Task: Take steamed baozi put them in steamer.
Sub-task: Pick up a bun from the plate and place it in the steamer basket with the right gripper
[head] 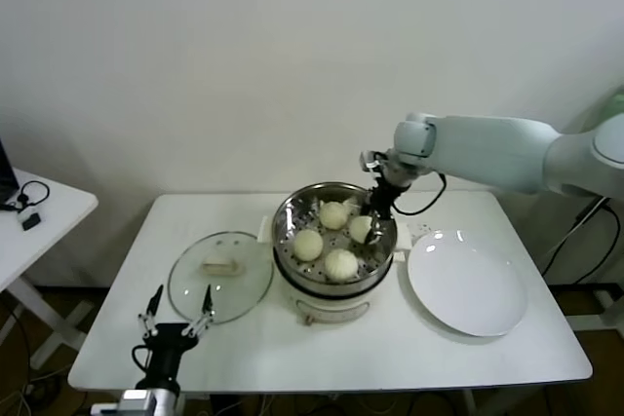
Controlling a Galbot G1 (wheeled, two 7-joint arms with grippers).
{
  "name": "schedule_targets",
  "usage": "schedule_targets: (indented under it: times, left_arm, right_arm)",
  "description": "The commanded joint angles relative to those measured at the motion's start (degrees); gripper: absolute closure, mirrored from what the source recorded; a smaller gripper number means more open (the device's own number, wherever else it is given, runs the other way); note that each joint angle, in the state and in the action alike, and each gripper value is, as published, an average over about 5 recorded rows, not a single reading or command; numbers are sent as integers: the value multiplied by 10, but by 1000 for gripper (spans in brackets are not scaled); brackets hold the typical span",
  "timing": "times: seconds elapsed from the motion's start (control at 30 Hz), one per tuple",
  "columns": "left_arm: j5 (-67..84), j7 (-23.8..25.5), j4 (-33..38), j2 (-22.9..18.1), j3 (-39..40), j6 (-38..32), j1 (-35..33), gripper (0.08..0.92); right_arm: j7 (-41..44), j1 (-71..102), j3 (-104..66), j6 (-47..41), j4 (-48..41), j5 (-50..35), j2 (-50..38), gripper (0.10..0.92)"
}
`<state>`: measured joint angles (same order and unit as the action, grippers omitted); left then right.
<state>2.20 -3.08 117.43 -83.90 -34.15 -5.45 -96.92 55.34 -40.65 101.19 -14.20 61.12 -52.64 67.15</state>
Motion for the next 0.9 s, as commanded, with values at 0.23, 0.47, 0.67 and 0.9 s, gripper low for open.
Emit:
schedule_targets:
  times: [0.23,0.47,0.67,0.9]
  left_arm:
    - [-1,0,-1,0,1,3,2,177]
    - [-1,0,-1,-1,2,3,2,177]
    - [-2,0,1,-2,3,3,1,177]
    - [-3,0,3,-3,3,4,3,177]
  right_arm:
    - [-4,21,2,2,-7,24,4,364]
    - [-7,22,-2,5,-8,27,6,362]
    - [2,13,-5,11,-5,17,3,257]
    - [10,-5,-35,15,23,-4,-25,203]
